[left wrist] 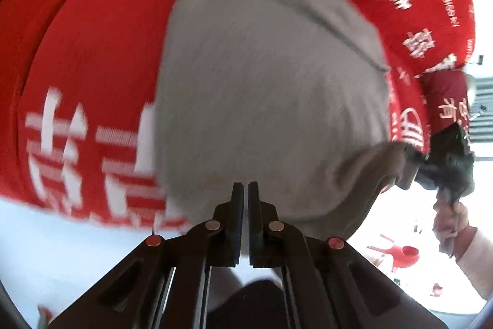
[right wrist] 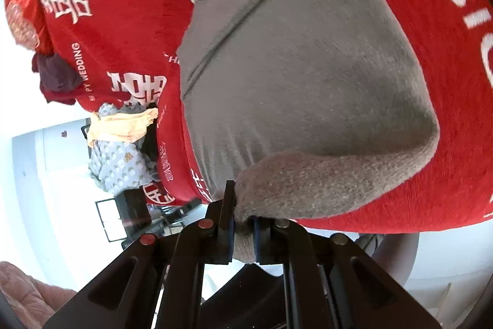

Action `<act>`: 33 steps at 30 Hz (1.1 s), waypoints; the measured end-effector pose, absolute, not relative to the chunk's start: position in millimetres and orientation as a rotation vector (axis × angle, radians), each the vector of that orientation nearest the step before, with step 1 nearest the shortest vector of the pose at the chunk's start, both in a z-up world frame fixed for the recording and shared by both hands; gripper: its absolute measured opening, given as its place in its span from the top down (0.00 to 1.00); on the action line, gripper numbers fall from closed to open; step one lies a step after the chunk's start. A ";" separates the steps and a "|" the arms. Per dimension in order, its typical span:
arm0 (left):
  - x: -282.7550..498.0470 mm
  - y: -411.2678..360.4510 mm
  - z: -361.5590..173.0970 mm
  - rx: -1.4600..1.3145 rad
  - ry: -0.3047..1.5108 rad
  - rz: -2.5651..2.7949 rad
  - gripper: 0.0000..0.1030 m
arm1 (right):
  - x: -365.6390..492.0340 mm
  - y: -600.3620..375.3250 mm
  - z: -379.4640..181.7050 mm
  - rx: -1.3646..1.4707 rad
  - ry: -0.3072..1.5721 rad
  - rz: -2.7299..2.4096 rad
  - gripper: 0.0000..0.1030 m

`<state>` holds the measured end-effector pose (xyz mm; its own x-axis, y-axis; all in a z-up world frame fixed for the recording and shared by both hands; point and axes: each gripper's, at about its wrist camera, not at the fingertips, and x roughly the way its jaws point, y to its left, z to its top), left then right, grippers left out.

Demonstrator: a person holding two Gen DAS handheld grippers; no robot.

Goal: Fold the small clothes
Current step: 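Grasp the hem with both grippers and fold it up toward the collar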

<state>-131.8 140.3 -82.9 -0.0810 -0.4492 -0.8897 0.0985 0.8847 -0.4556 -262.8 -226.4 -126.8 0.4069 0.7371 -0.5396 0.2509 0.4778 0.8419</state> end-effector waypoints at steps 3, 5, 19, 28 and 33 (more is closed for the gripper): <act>-151.0 151.5 -95.3 -0.307 1.650 -0.410 0.99 | -259.9 -224.3 -122.4 1.063 1.176 0.417 0.91; -158.7 156.9 -106.6 -0.351 1.674 -0.398 0.98 | -258.6 -223.4 -119.6 1.047 1.193 0.437 0.91; -168.4 166.0 -119.7 -0.463 1.645 -0.397 0.33 | -263.8 -218.4 -121.1 1.022 1.228 0.460 0.91; -161.7 159.5 -130.0 -0.420 1.648 -0.367 0.01 | -262.4 -215.4 -118.3 1.013 1.224 0.461 0.91; -162.8 145.4 -153.8 -0.471 1.673 -0.447 0.06 | -262.2 -215.1 -119.5 1.009 1.226 0.464 0.91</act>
<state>-162.8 145.4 -153.8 -0.1379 -0.5416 -0.8293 -0.0562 0.8402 -0.5393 -262.2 -215.1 -119.5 0.3197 0.7690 -0.5535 0.2104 0.5119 0.8328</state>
